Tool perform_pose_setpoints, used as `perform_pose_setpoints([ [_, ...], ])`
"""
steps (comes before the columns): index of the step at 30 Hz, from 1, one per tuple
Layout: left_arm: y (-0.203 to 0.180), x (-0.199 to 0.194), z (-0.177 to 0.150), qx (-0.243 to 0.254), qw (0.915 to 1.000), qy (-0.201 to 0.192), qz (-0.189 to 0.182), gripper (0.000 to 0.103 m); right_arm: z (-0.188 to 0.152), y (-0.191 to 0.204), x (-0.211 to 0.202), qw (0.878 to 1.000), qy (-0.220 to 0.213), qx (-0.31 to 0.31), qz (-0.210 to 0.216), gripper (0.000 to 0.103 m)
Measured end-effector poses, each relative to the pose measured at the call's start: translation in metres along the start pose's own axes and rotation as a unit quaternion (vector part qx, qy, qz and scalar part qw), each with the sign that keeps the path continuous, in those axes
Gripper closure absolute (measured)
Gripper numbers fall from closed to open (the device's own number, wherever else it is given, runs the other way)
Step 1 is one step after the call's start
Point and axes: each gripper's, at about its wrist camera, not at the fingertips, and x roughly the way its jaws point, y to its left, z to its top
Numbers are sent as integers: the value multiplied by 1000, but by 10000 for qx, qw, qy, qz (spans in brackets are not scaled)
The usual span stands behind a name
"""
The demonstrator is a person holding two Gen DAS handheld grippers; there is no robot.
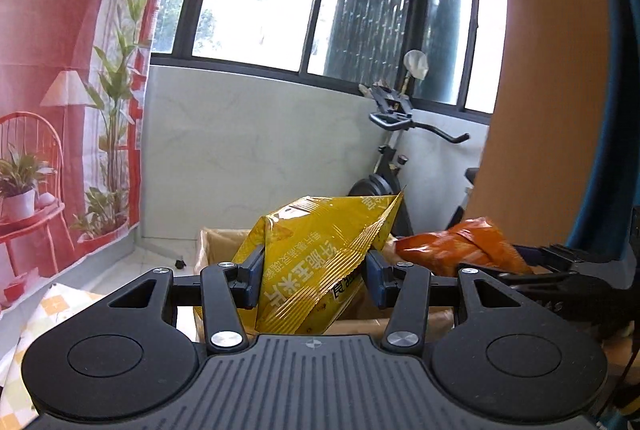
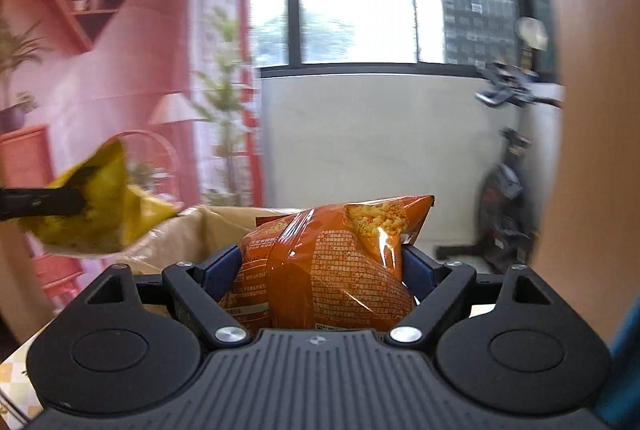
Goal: Organize snacks
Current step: 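Lift both bags and drop them into the cardboard box, opening both tools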
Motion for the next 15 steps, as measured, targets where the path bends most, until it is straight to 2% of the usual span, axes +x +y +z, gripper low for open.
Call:
perform_pose_setpoints([
  [3,3,23,9,7,9999,96,80,51,12,4,36,9997,31,-214,74,17],
  [6,11,47,16,-173,9993,323,99,51,18,-1,76,9996,200,-31,199,17],
  [9,15,64,19,-260,9983,505,129,51,16,-6,109,9993,364,28,112,17],
  [15,28,86,14,-294,9969,719,130,51,3,-11,146,9980,618,142,-44,17],
])
